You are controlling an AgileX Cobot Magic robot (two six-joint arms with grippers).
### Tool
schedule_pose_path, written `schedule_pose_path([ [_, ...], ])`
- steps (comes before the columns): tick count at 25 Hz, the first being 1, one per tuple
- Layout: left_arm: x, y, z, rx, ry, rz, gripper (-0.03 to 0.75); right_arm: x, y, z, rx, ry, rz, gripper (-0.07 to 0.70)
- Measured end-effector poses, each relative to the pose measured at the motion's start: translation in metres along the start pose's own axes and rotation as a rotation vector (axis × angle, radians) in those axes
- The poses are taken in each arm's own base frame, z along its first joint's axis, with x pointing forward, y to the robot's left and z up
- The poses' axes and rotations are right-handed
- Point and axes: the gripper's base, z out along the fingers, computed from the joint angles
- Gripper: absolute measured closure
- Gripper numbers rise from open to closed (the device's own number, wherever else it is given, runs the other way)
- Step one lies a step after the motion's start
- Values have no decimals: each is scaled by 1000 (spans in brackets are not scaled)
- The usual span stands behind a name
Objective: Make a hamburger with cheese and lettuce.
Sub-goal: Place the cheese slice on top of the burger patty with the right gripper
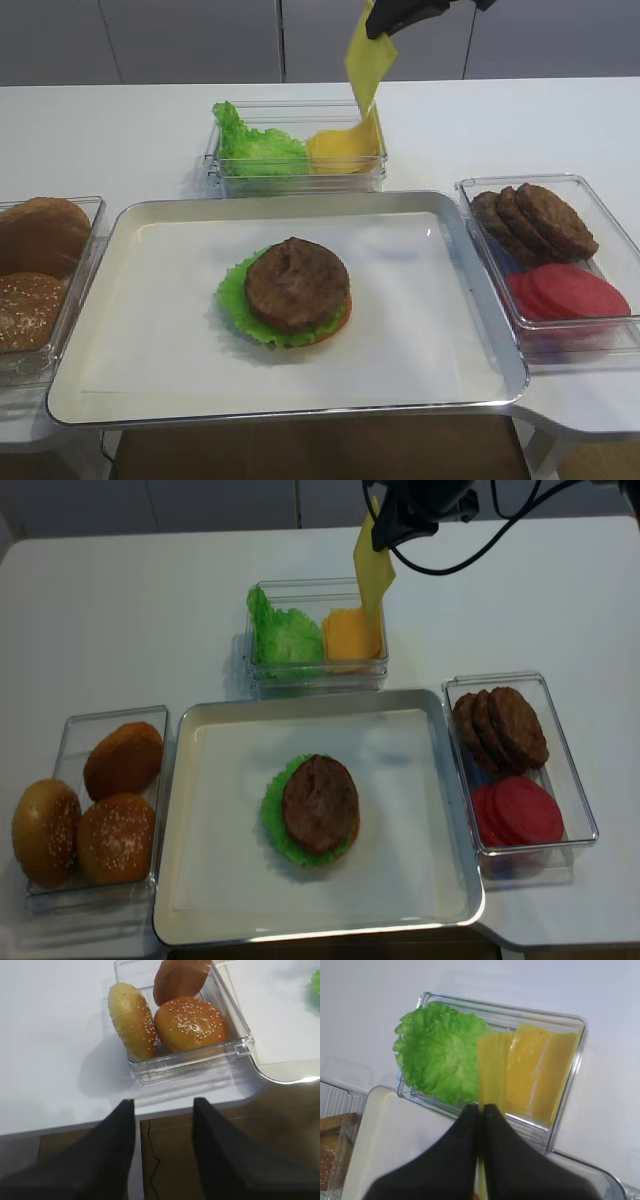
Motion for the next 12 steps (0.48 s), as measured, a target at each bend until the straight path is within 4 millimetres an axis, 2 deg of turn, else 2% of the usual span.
schedule_pose_path([
  [5,0,0,0,0,0,0,427,1,15,-21,-12,-37,-30,591],
  [12,0,0,0,0,0,0,427,9,43,-28,-28,-38,-94,591],
])
